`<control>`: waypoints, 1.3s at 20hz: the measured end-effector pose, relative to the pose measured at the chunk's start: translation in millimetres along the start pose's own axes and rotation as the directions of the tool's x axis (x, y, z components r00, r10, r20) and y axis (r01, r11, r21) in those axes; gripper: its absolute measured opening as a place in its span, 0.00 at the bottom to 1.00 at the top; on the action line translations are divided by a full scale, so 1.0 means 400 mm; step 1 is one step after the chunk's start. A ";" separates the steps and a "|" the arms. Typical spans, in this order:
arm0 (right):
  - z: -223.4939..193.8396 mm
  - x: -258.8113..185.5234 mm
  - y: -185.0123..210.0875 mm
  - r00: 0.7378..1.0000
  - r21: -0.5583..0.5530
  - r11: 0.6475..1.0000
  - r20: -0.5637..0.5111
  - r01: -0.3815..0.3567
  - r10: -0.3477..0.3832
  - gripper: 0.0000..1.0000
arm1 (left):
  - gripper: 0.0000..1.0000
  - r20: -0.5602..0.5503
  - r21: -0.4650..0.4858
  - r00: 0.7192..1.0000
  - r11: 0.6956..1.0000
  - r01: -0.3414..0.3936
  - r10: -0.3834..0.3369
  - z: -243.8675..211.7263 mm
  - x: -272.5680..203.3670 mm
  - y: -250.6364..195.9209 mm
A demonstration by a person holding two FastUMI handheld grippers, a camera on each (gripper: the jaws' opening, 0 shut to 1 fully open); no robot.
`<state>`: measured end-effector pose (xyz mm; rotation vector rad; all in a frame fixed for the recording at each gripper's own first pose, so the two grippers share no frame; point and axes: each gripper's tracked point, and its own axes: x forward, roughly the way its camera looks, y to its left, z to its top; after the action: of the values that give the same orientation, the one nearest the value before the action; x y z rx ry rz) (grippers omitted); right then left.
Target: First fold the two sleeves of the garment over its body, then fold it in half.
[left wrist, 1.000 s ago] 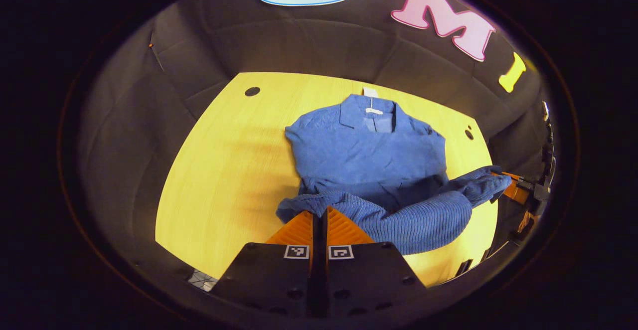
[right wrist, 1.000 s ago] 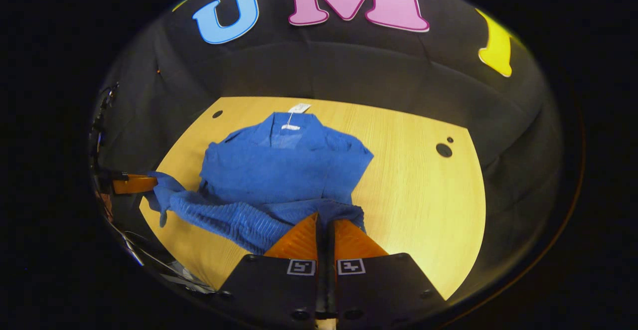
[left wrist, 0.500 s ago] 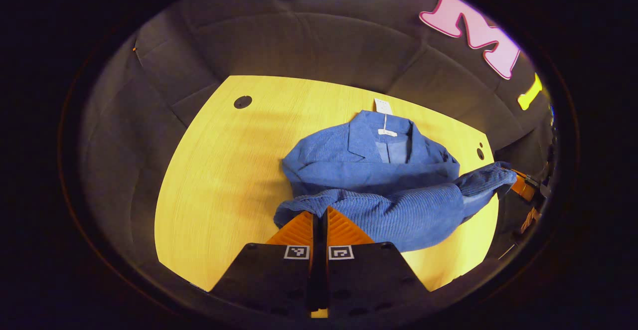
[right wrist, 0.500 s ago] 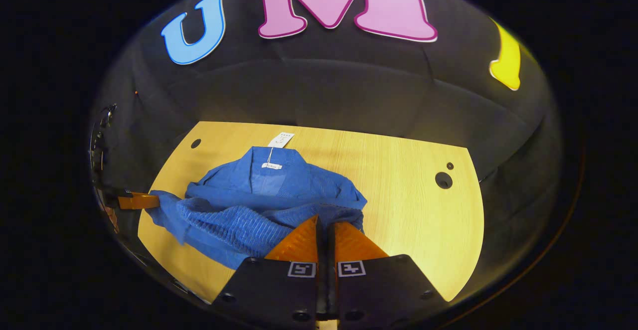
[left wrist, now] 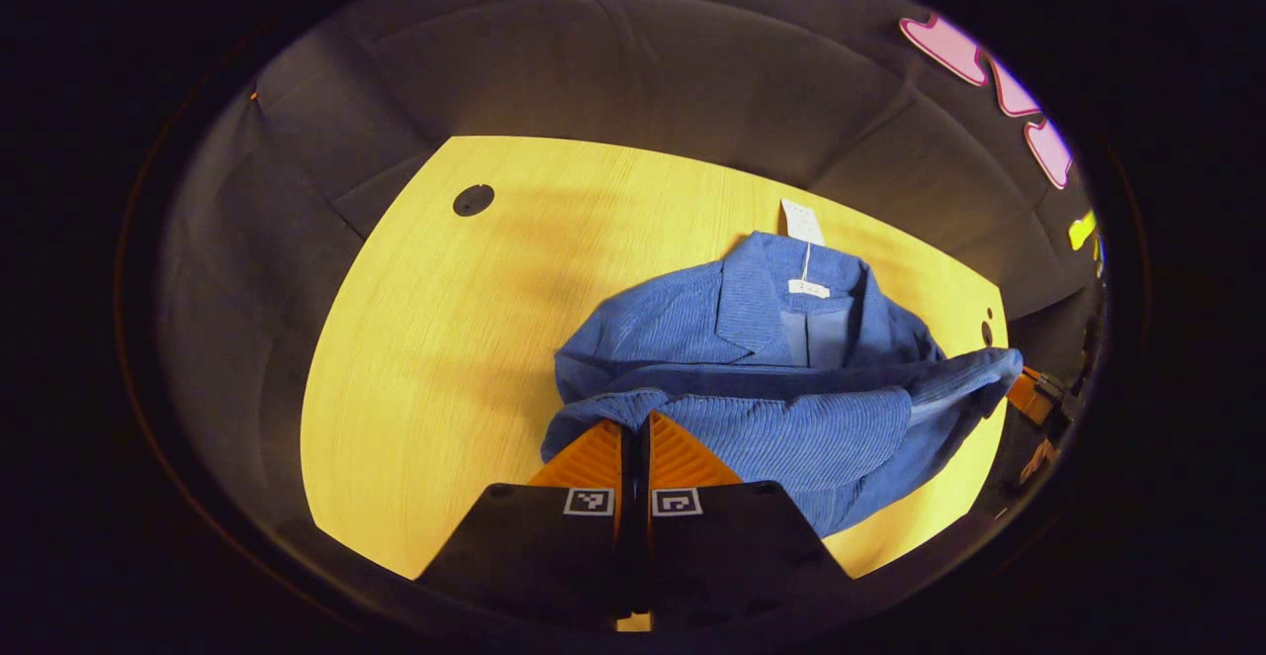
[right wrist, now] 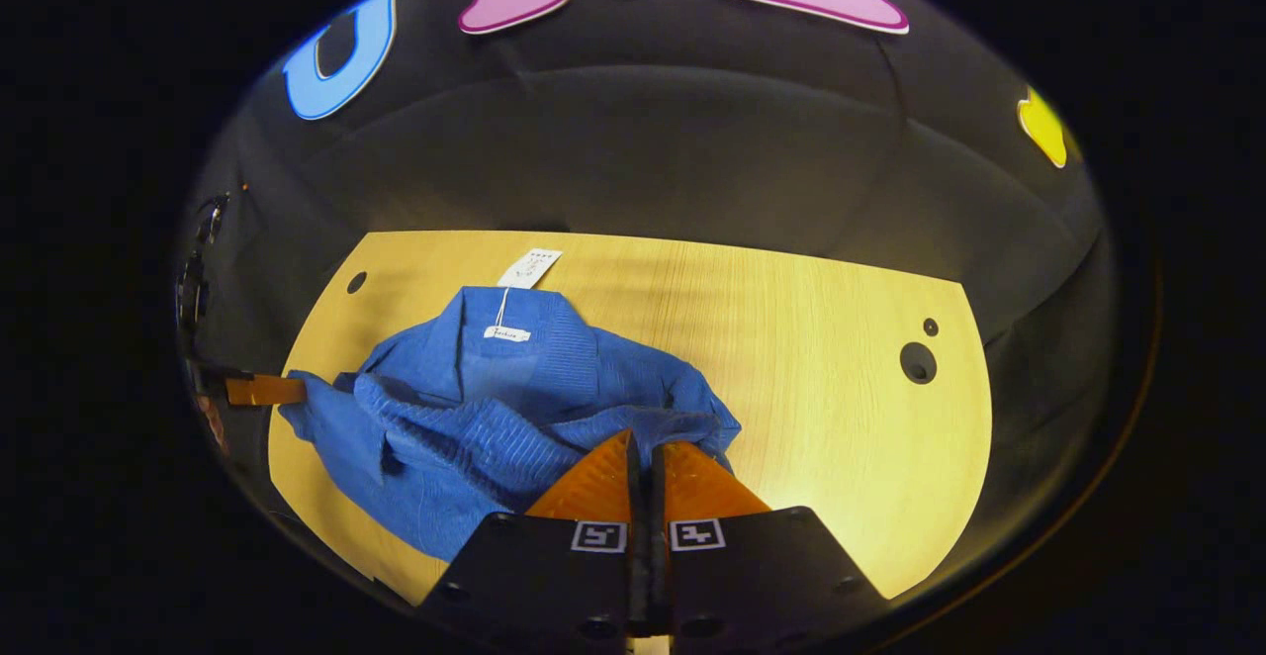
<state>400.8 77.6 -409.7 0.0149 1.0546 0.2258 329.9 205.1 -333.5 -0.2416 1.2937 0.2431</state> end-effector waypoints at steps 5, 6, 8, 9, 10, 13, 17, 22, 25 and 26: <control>0.006 0.078 -0.014 1.000 -0.026 1.000 -0.004 0.011 -0.011 0.10 | 0.05 0.057 0.058 0.996 0.996 -0.072 0.069 0.060 0.044 -0.014; 0.000 0.093 -0.008 1.000 0.000 1.000 -0.022 -0.004 0.004 0.09 | 0.05 0.051 0.054 0.996 0.996 -0.074 0.071 0.064 0.057 -0.014; -0.003 0.123 -0.006 0.999 0.055 0.998 -0.038 -0.015 0.017 0.13 | 0.08 0.037 0.029 0.997 0.998 -0.063 0.062 0.064 0.082 -0.016; -0.001 0.134 -0.013 0.999 0.073 0.997 -0.040 -0.015 0.018 0.13 | 0.10 0.033 0.009 0.998 0.998 -0.056 0.056 0.064 0.098 -0.017; -0.006 0.149 -0.012 0.999 0.080 0.997 -0.044 -0.013 0.017 0.14 | 0.10 0.026 -0.012 0.998 0.998 -0.058 0.059 0.062 0.110 -0.014; 0.000 0.174 -0.018 1.000 0.033 0.999 -0.027 -0.009 0.010 0.21 | 0.17 0.036 -0.075 0.999 0.997 -0.030 0.032 0.075 0.145 -0.014; 0.040 0.197 -0.019 0.999 -0.009 1.000 0.047 -0.005 0.005 0.29 | 0.51 0.065 -0.164 0.998 0.986 0.036 -0.025 0.103 0.172 -0.044; 0.123 0.184 -0.024 0.988 0.030 0.999 0.153 -0.018 0.014 0.51 | 0.78 0.176 -0.266 0.984 0.962 0.062 -0.015 0.157 0.163 -0.013; 0.199 0.135 -0.070 0.952 -0.040 0.997 0.301 0.072 -0.057 0.88 | 0.86 0.273 -0.341 0.961 0.938 0.058 0.040 0.197 0.109 0.063; 0.224 0.108 -0.069 0.936 -0.060 0.995 0.347 0.085 -0.059 0.89 | 0.85 0.289 -0.339 0.954 0.940 0.028 0.076 0.201 0.099 0.086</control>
<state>503.3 67.5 -405.7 -0.0495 0.6944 0.1875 402.7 264.6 -352.6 -0.4656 0.9482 0.5074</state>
